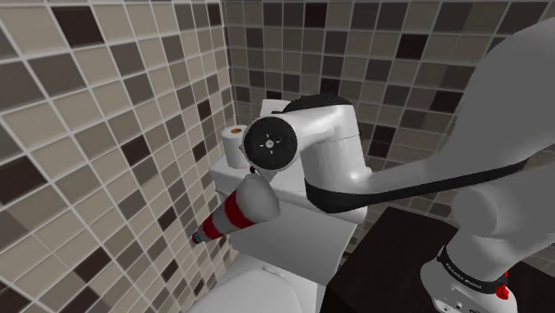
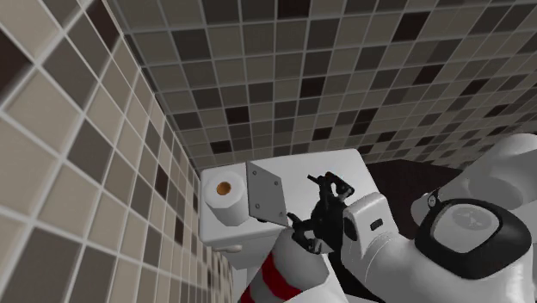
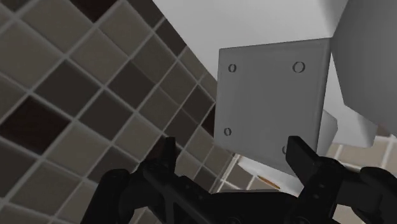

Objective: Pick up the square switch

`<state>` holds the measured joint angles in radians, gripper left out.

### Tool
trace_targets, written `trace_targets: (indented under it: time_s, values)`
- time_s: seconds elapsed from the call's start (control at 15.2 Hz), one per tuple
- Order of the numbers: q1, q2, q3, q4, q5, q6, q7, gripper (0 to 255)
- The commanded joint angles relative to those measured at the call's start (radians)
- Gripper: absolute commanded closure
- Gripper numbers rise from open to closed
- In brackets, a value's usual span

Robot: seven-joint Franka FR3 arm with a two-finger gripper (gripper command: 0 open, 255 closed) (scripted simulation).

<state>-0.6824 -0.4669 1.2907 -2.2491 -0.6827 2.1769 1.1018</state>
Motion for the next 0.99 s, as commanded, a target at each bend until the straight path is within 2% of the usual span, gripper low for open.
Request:
trace_targets:
  time_s: [0.0,0.07,0.2,0.33,0.4,0.92]
  values:
    - [-0.258,0.004,0.265,0.077,-0.077,-0.079,0.113,0]
    - [-0.366,-0.040,0.367,0.117,-0.079,-0.080,0.139,0]
    - [-0.525,-0.167,0.498,0.200,-0.048,-0.074,0.167,0]
    - [-0.642,-0.295,0.580,0.296,-0.019,-0.083,0.190,0]
    - [-0.675,-0.334,0.601,0.329,-0.012,-0.090,0.198,0]
    - [-0.712,-0.389,0.654,0.320,0.012,-0.056,0.248,0]
